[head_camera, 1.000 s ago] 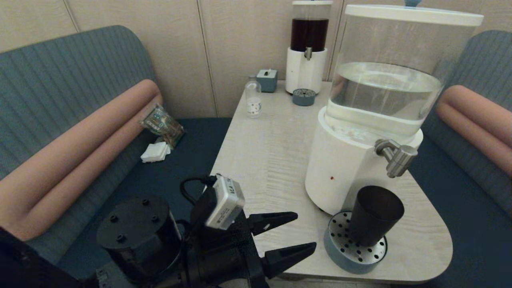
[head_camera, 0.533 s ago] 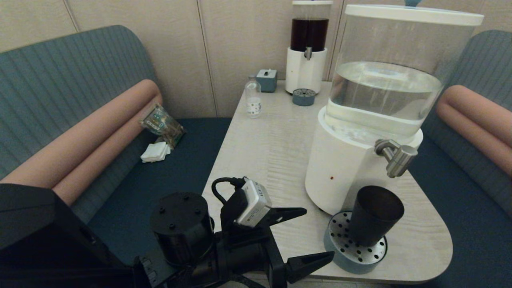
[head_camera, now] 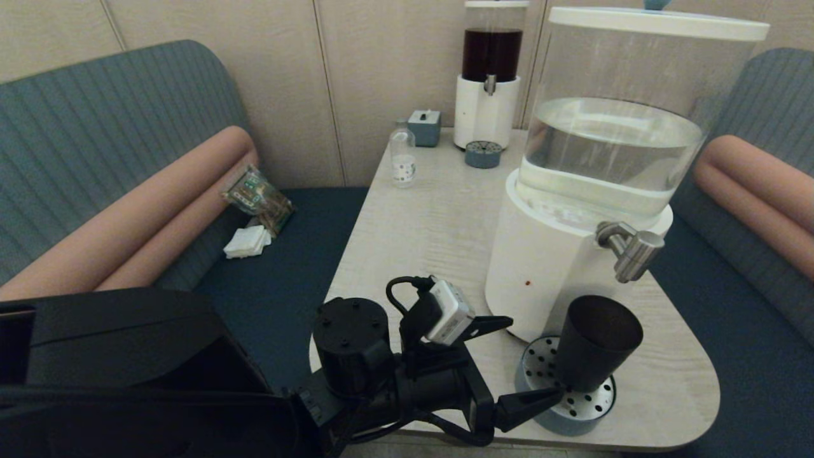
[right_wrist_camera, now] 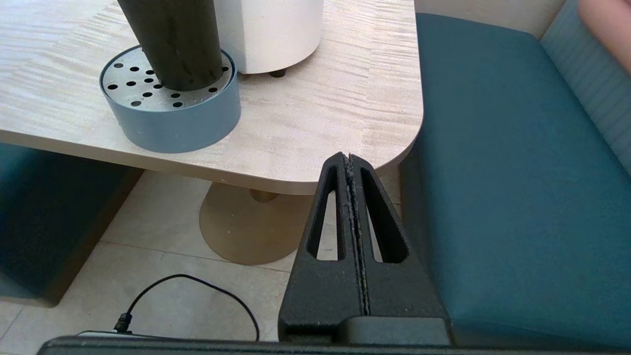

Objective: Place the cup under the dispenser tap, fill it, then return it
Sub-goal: Place the cup next to the water dispenser

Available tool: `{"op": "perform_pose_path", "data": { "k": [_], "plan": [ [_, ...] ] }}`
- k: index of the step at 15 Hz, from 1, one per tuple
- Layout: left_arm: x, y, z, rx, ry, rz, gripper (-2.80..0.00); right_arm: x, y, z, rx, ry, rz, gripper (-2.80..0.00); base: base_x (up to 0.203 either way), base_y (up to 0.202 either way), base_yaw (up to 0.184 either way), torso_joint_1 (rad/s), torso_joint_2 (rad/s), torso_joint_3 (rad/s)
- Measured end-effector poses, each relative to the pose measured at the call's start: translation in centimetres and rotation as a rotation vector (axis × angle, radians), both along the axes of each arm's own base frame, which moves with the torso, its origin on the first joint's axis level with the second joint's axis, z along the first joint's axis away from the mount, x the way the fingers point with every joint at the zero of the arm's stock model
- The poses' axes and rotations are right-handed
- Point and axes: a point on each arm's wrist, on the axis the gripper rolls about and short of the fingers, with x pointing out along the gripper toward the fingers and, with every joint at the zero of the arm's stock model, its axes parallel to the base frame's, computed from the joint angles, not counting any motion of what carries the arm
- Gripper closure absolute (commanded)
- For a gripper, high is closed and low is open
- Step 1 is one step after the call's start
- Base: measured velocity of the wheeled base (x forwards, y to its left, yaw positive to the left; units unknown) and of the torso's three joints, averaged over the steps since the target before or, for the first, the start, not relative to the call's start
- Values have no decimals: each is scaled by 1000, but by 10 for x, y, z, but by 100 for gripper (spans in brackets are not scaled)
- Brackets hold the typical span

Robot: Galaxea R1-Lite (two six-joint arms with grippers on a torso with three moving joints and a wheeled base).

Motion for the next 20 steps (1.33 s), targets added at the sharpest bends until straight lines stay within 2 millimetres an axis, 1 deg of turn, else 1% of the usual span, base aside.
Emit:
{"op": "perform_pose_path", "data": {
  "k": [2,6,9,14,20],
  "plan": [
    [5,-7,-7,4,5,-2,-280,0,0,0,0,0,0,0,0,0,0,0,0,0],
    [20,-22,-12,-21,-3,24,-280,0,0,0,0,0,0,0,0,0,0,0,0,0],
    [26,-29,-18,-28,0,64,-280,0,0,0,0,0,0,0,0,0,0,0,0,0],
    [30,-32,-23,-28,7,86,-280,0,0,0,0,0,0,0,0,0,0,0,0,0],
    [30,-32,-24,-29,14,87,-280,0,0,0,0,0,0,0,0,0,0,0,0,0]
  ]
}}
